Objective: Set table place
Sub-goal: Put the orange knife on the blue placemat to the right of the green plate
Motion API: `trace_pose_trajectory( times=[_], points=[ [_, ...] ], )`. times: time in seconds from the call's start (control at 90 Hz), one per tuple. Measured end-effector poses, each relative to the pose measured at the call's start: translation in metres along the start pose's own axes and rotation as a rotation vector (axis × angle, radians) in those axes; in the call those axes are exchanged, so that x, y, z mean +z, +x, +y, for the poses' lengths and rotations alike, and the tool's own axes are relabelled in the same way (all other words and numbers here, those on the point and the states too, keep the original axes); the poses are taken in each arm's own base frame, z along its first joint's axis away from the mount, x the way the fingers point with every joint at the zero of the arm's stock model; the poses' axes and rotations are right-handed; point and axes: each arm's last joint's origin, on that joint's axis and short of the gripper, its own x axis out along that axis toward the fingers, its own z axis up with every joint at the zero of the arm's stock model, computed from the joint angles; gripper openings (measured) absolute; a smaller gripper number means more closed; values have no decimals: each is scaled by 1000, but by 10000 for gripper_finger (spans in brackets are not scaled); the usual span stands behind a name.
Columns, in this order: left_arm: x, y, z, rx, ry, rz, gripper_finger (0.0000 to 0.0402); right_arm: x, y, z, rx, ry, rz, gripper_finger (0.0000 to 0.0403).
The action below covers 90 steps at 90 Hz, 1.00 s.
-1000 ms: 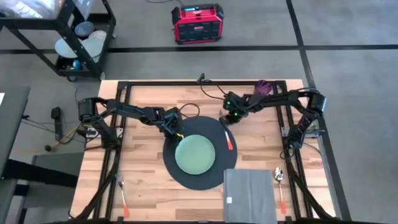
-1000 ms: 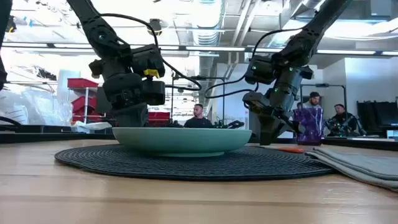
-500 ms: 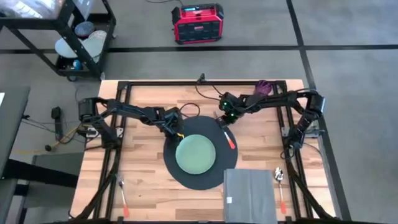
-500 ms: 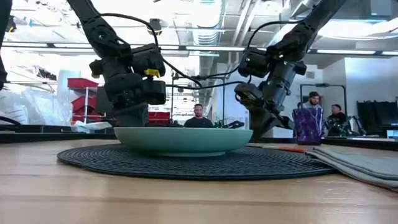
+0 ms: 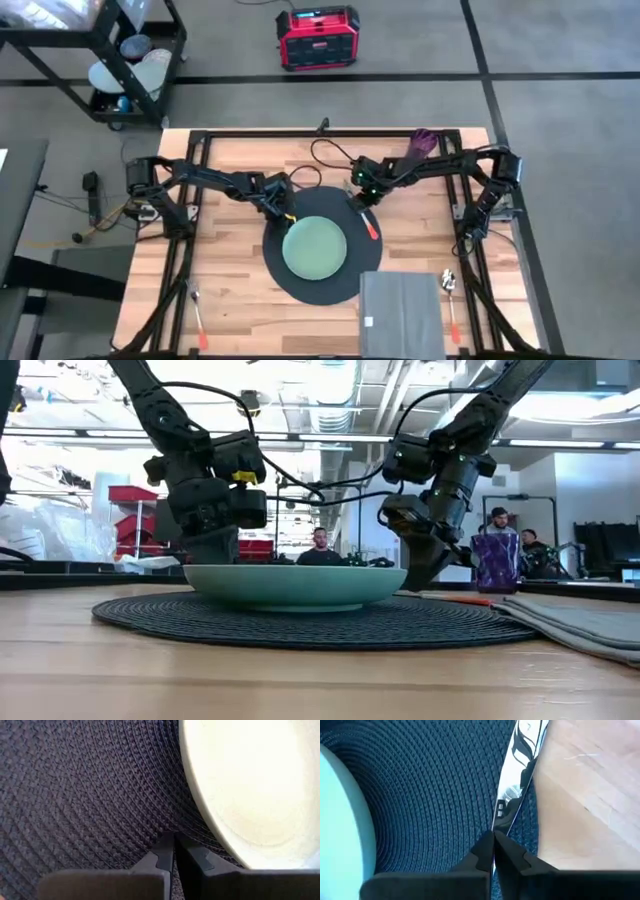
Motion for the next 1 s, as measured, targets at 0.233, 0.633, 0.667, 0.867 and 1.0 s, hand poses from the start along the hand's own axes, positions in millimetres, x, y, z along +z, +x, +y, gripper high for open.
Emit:
trace_pose_trajectory(
  times=[0.233,0.633,0.667,0.867,1.0],
  points=[
    [0,0,0,2,4,-1,0,-3,-3,-11,-56,-25,66,0],
    [2,-2,5,24,-5,-26,0,-5,0,0,-12,-54,43,0],
    [3,-2,5,27,-5,-32,0,-6,1,3,-5,-53,38,0],
    [7,-2,5,35,-11,-73,0,-11,4,21,59,-63,12,0],
    [9,-2,5,37,-17,-89,0,-15,6,29,78,-78,9,0]
  ],
)
